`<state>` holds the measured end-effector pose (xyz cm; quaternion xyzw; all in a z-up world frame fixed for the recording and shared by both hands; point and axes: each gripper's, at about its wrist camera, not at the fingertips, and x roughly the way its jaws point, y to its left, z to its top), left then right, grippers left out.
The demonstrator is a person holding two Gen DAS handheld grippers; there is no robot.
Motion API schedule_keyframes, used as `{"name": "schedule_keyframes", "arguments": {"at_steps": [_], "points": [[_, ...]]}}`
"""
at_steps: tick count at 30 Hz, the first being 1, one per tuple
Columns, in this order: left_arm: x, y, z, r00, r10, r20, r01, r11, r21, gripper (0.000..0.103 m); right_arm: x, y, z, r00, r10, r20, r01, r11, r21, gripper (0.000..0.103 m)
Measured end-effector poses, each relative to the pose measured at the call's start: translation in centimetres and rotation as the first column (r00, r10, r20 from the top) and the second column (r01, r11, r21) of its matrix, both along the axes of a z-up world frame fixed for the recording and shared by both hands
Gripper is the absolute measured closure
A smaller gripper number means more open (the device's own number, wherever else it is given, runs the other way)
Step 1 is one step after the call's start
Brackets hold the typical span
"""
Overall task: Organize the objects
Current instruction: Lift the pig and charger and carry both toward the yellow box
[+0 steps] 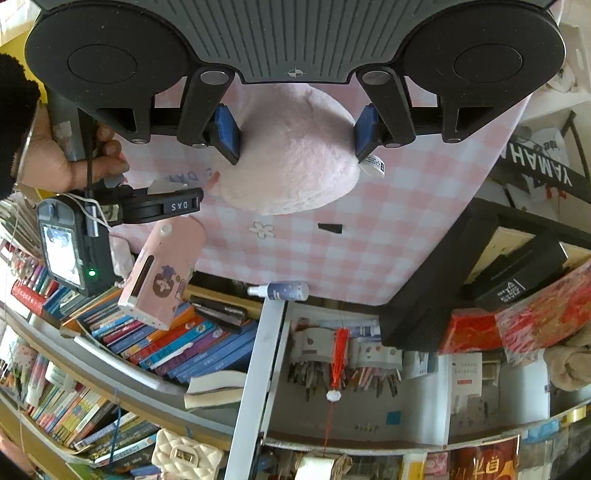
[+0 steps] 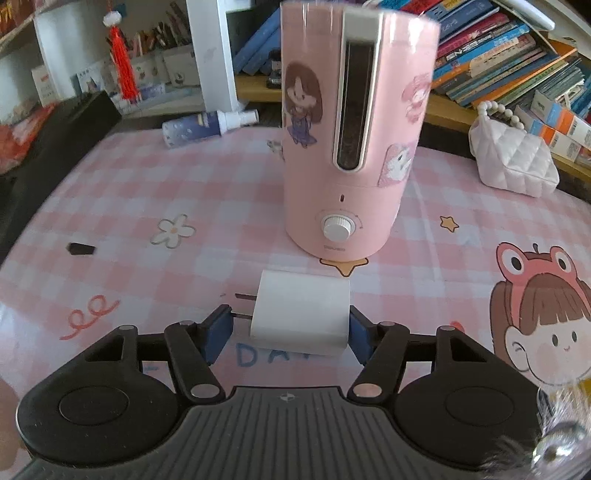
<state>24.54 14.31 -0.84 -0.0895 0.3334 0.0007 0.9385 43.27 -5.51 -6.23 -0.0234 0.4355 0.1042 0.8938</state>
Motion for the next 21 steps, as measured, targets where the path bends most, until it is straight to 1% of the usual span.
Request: {"name": "schedule_keyframes", "arguments": {"at_steps": [5,10,14,18,21], "points": [[-1.2,0.5,0.6,1.000,0.005,0.020,-0.004,1.000,-0.012,0.042,-3.2,0.1,2.5,0.998,0.034,0.046,-0.036,0.998,0.043,0.041],[-2.7,1.0,1.3,0.999,0.004,0.043,-0.003,1.000,-0.029,0.042,-7.3,-0.2,4.7,0.995,0.060,0.083,-0.067,0.994,0.083,0.041],[-4.2,1.3,1.7,0.998,-0.007,0.056,0.009,0.999,-0.040,0.042,-10.7,-0.7,6.0,0.991,0.076,0.106,-0.085,0.993,0.084,0.041],[-5.7,1.4,1.9,0.998,-0.026,0.061,0.029,0.998,-0.051,0.042,-14.0,-1.4,7.0,0.991,0.068,0.114,-0.078,0.993,0.088,0.041],[-6.9,1.4,2.1,0.997,-0.043,0.070,0.047,0.997,-0.061,0.042,-16.6,-1.8,7.6,0.989,0.071,0.130,-0.081,0.994,0.071,0.041]]}}
